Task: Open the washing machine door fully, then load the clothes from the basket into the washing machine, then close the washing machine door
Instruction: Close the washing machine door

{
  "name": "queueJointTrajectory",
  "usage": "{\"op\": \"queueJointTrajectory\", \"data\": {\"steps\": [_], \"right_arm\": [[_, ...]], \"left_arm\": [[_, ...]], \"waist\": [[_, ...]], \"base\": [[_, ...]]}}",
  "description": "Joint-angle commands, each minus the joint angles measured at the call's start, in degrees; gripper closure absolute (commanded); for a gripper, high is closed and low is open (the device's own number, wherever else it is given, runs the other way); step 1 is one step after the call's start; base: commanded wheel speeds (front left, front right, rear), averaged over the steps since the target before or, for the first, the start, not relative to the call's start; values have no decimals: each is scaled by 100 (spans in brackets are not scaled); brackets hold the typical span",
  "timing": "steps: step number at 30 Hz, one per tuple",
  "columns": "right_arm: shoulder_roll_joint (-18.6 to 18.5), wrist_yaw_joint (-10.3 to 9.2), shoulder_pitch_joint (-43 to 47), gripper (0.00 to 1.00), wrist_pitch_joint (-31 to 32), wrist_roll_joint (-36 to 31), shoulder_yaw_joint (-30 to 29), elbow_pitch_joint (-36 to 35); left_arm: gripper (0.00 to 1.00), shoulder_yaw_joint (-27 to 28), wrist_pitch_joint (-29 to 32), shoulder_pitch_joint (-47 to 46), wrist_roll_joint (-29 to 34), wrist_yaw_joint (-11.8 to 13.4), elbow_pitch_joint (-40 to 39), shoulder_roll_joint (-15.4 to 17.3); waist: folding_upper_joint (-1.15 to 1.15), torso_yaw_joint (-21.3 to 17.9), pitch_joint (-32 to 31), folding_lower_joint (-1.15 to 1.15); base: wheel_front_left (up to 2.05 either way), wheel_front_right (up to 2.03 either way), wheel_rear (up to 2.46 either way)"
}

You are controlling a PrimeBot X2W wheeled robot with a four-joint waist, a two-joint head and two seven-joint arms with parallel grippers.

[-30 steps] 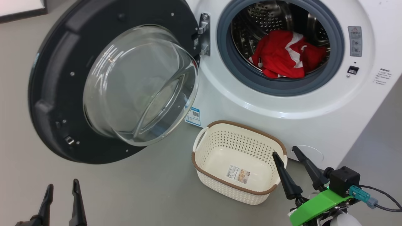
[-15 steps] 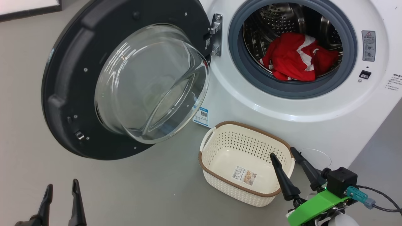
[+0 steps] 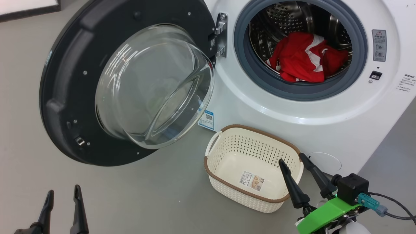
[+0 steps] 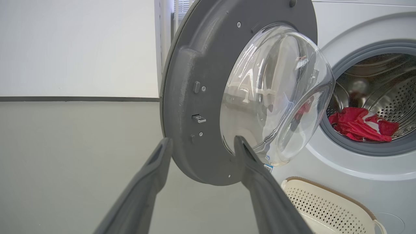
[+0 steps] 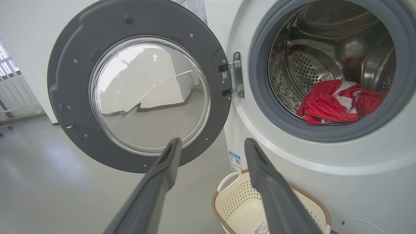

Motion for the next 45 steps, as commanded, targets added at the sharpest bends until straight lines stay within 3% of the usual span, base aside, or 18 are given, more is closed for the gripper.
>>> {"op": "queueJointTrajectory", "data": {"steps": [1,9,10,13,14,20,33,38,45], "right_arm": [[-31,9,-49,0,-27,105,135,-122],[-24,9,-37,0,-27,104,138,-129],[-24,9,-36,0,-27,102,137,-130],[-29,9,-28,0,-27,96,130,-136],[-30,9,-24,0,-27,95,127,-137],[-34,9,-17,0,-27,93,130,-133],[-36,9,-15,0,-27,79,159,-132],[-77,9,-103,0,-27,48,171,-144],[-82,9,-223,0,-27,19,173,-129]], "left_arm": [[0,181,-47,-144,-45,68,-159,121],[0,189,-47,-165,-60,75,-164,189],[8,186,-47,-169,-62,75,-169,198],[73,177,-40,-184,-65,73,-193,236],[100,170,-29,-193,-65,69,-208,255],[100,146,136,-385,-103,2,-440,448],[100,662,1027,-1444,-1142,-195,-1062,1116],[100,980,1617,-2191,-1946,-248,-1001,1469],[100,1370,2582,-3270,-3091,-209,-101,1861]], "waist": [[0,-4,0,0],[0,-22,14,0],[0,-22,16,0],[0,-19,31,0],[0,-15,36,0],[0,21,63,0],[0,25,131,0],[0,-35,307,0],[0,-152,531,0]], "base": [[0,0,0],[0,0,0],[0,0,0],[0,0,0],[0,0,0],[0,0,0],[0,0,0],[0,0,0],[0,0,0]]}}
